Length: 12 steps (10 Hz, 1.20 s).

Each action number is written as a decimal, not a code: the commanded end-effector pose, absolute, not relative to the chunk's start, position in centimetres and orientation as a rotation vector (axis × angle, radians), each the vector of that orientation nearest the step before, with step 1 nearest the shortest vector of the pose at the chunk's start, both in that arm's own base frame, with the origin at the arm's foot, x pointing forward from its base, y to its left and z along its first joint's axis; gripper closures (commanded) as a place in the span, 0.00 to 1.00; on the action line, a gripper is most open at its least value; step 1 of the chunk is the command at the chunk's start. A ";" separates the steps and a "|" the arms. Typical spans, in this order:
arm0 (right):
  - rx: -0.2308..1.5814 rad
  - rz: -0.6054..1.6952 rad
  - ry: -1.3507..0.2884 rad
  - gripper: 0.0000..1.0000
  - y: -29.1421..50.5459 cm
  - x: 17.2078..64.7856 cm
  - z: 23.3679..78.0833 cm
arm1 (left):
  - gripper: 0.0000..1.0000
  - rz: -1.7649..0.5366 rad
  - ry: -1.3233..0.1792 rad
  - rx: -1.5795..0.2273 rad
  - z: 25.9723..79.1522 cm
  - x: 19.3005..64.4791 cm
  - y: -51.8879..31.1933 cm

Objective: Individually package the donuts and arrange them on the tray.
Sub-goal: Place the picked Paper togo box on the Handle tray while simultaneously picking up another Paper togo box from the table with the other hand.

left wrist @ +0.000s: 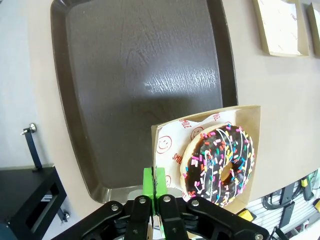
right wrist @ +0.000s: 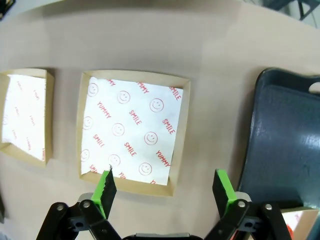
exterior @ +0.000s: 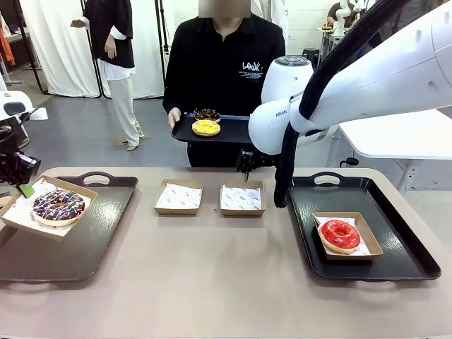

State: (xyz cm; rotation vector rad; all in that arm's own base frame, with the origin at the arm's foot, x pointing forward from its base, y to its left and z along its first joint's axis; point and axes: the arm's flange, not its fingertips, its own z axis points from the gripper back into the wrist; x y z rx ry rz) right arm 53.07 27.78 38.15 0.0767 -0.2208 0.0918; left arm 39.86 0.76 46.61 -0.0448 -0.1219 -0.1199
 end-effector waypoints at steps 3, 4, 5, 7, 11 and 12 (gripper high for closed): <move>0.055 -0.010 -0.219 0.00 28.1 53.1 34.4 | 0.99 -0.062 -0.166 -0.015 44.4 39.4 1.0; 0.063 -0.010 -0.189 0.00 28.0 53.3 33.9 | 0.99 -0.055 -0.165 0.002 43.9 39.4 1.0; 0.069 -0.018 -0.173 0.00 27.8 53.6 33.4 | 0.99 -0.049 -0.152 0.011 43.2 39.5 1.1; 0.071 -0.022 -0.160 0.00 27.6 53.9 33.1 | 0.99 -0.040 -0.132 0.022 42.0 39.7 1.3; 0.091 -0.026 -0.148 0.00 27.5 54.3 32.6 | 0.99 -0.027 -0.071 0.000 39.1 40.7 1.0; 0.093 -0.026 -0.142 0.00 27.6 54.4 32.5 | 0.99 -0.030 -0.061 0.020 38.5 40.8 0.7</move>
